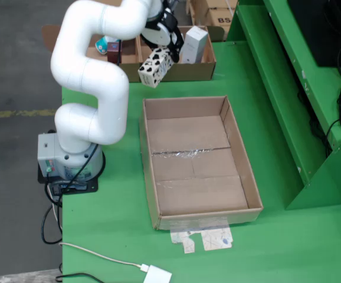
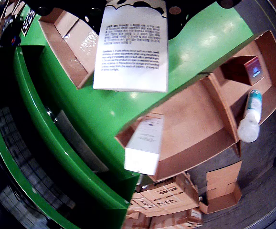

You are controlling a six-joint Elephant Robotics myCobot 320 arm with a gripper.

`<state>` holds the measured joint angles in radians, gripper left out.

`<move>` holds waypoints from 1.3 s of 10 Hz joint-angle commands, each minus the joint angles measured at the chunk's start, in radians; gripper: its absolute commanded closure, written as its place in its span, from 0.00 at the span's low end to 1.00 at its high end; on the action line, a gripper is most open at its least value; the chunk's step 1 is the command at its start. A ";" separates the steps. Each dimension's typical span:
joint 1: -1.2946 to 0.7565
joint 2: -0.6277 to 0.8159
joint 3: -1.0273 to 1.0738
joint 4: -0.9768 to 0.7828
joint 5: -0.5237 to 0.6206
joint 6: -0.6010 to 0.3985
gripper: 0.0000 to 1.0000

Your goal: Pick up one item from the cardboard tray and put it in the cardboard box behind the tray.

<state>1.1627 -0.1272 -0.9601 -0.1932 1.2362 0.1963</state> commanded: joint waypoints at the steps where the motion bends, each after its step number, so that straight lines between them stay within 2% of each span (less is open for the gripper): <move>1: 0.074 -0.028 0.068 -0.002 -0.013 -0.018 1.00; 9: 0.167 -0.146 0.202 -0.052 0.001 -0.043 1.00; 11: 0.141 -0.247 0.369 -0.089 0.007 -0.066 1.00; 13: 0.118 -0.574 0.960 -0.260 -0.017 -0.096 1.00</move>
<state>1.3085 -0.3896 -0.6871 -0.2929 1.2516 0.1349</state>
